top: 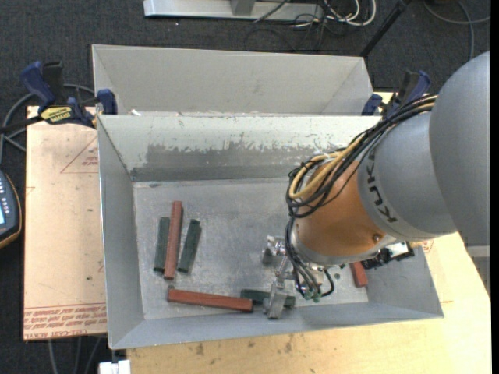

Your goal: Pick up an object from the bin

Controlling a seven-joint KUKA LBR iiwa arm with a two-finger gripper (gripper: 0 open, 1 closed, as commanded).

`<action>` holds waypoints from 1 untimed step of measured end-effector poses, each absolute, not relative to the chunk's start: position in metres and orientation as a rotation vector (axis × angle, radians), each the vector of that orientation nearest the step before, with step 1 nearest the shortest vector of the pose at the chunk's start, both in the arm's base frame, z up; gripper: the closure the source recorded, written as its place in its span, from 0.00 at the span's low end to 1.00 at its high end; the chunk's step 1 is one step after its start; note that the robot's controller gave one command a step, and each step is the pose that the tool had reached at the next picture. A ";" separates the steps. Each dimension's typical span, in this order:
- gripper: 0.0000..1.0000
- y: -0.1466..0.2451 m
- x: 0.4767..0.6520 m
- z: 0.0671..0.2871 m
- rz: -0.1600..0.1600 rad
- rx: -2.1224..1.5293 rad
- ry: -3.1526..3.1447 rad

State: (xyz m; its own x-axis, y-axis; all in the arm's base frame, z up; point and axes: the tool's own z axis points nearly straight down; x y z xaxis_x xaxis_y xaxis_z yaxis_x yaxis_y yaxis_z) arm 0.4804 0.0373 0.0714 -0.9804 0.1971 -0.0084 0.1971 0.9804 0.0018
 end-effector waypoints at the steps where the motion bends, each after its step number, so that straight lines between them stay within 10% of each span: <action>1: 1.00 0.039 0.481 0.072 0.003 0.305 3.118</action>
Offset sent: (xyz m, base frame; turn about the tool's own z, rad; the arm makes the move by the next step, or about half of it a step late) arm 0.0000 0.0000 0.0000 0.0000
